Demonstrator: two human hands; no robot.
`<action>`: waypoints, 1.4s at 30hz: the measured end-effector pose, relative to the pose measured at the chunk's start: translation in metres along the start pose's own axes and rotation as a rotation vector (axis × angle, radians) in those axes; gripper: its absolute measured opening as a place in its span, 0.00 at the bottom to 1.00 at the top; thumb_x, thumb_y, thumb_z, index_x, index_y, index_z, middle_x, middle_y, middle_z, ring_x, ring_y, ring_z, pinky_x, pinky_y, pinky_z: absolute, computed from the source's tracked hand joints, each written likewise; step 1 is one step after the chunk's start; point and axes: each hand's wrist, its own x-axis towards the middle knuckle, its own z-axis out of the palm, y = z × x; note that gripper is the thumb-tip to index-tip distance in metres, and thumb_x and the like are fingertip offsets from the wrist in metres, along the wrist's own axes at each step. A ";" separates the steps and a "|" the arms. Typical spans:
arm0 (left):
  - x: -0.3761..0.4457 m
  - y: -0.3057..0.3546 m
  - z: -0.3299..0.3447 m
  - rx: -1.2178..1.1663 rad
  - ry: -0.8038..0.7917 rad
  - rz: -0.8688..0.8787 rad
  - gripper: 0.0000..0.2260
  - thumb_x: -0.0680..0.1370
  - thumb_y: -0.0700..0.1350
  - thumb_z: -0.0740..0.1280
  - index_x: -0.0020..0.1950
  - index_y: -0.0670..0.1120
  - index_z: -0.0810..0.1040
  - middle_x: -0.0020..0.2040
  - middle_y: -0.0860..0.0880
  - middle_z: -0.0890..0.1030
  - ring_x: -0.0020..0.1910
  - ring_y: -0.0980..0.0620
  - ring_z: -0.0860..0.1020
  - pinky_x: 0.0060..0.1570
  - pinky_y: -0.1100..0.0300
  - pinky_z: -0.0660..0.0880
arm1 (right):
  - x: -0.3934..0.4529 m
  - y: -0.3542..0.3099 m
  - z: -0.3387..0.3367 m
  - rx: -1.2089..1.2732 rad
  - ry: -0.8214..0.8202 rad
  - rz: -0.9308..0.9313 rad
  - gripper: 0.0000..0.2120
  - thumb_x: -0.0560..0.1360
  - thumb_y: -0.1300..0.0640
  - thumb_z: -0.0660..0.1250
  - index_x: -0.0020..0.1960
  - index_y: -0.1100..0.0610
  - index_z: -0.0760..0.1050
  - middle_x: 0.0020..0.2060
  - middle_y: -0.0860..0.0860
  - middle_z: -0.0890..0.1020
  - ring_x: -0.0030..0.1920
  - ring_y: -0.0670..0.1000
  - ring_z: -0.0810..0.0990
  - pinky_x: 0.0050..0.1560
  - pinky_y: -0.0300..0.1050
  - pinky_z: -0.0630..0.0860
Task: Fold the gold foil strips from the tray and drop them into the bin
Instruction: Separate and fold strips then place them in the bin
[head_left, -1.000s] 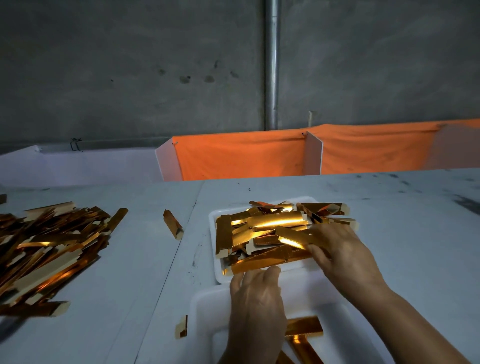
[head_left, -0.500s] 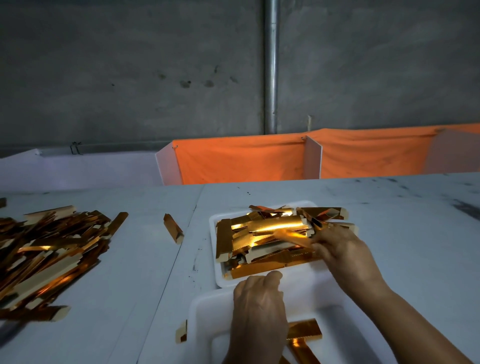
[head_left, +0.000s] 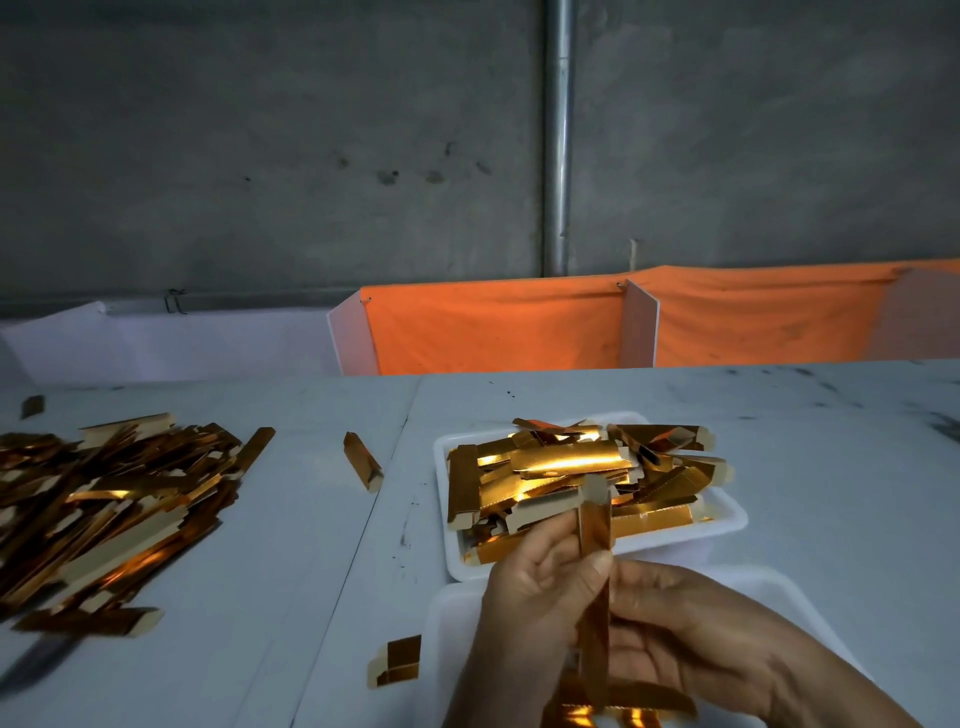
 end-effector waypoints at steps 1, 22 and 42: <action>0.000 -0.001 0.001 0.035 0.045 -0.006 0.12 0.77 0.43 0.68 0.57 0.57 0.78 0.53 0.56 0.83 0.55 0.58 0.80 0.51 0.60 0.78 | -0.001 -0.002 0.001 -0.002 0.015 -0.010 0.13 0.74 0.64 0.65 0.57 0.66 0.79 0.57 0.69 0.79 0.59 0.66 0.79 0.64 0.63 0.72; -0.001 -0.002 0.019 0.814 0.100 -0.045 0.25 0.80 0.56 0.59 0.76 0.57 0.57 0.71 0.60 0.65 0.69 0.60 0.63 0.63 0.68 0.61 | -0.006 0.006 -0.006 -0.195 0.462 -0.307 0.06 0.74 0.64 0.68 0.50 0.60 0.80 0.40 0.57 0.85 0.40 0.52 0.85 0.34 0.38 0.80; -0.002 -0.014 0.031 0.941 0.153 0.080 0.31 0.80 0.52 0.60 0.77 0.58 0.43 0.74 0.58 0.58 0.71 0.60 0.61 0.66 0.67 0.64 | -0.008 0.010 0.010 -0.774 0.659 -0.517 0.14 0.75 0.59 0.69 0.52 0.40 0.73 0.36 0.47 0.80 0.40 0.45 0.83 0.42 0.36 0.79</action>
